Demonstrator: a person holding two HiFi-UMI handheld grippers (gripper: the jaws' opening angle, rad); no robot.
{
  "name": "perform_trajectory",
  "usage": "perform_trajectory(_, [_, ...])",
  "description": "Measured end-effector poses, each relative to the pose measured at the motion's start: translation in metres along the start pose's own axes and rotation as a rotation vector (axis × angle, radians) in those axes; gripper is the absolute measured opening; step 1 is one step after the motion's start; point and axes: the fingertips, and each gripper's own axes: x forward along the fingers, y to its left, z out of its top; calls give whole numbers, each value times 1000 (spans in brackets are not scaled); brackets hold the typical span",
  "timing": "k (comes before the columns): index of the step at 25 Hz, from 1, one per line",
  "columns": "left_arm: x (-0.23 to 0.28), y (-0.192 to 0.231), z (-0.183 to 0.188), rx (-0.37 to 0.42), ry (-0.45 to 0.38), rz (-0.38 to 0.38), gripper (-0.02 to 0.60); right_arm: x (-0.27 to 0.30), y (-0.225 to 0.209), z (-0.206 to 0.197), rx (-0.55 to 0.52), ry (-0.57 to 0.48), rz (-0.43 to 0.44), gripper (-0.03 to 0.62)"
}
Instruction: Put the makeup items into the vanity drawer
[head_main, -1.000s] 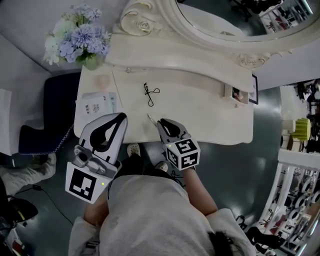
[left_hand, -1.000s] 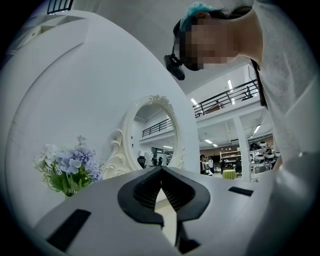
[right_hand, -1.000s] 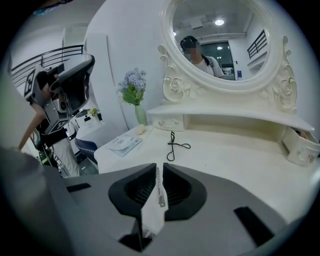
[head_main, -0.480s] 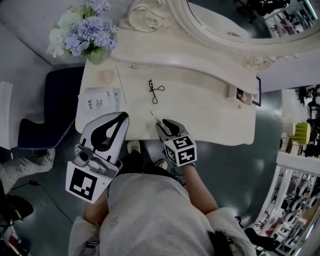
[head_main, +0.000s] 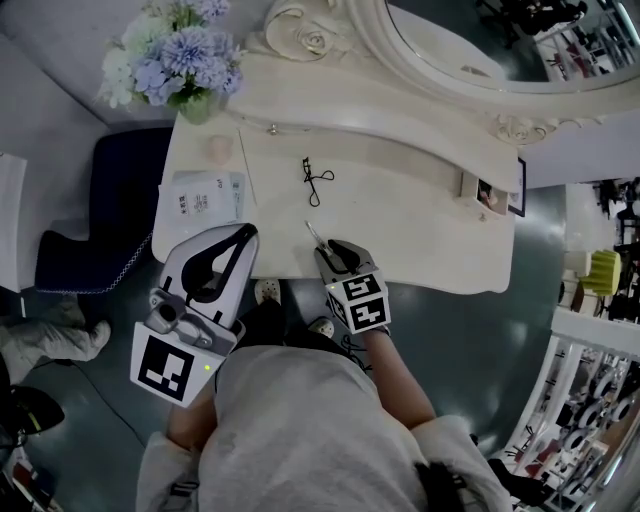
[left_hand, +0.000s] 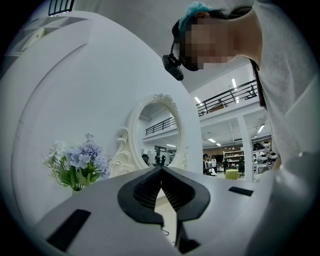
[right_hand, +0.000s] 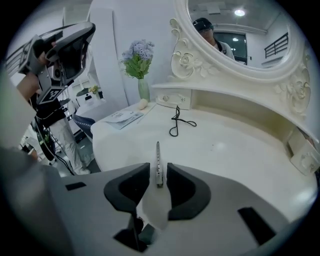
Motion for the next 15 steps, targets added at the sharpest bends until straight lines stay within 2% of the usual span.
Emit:
perform_trajectory(4, [-1, 1, 0, 0, 2, 6, 14, 0, 1, 0, -38, 17, -16, 84])
perform_trajectory(9, [-1, 0, 0, 0, 3, 10, 14, 2, 2, 0, -34, 6, -17, 54])
perform_trajectory(15, [-1, -3, 2, 7, 3, 8, 14, 0, 3, 2, -18, -9, -25, 51])
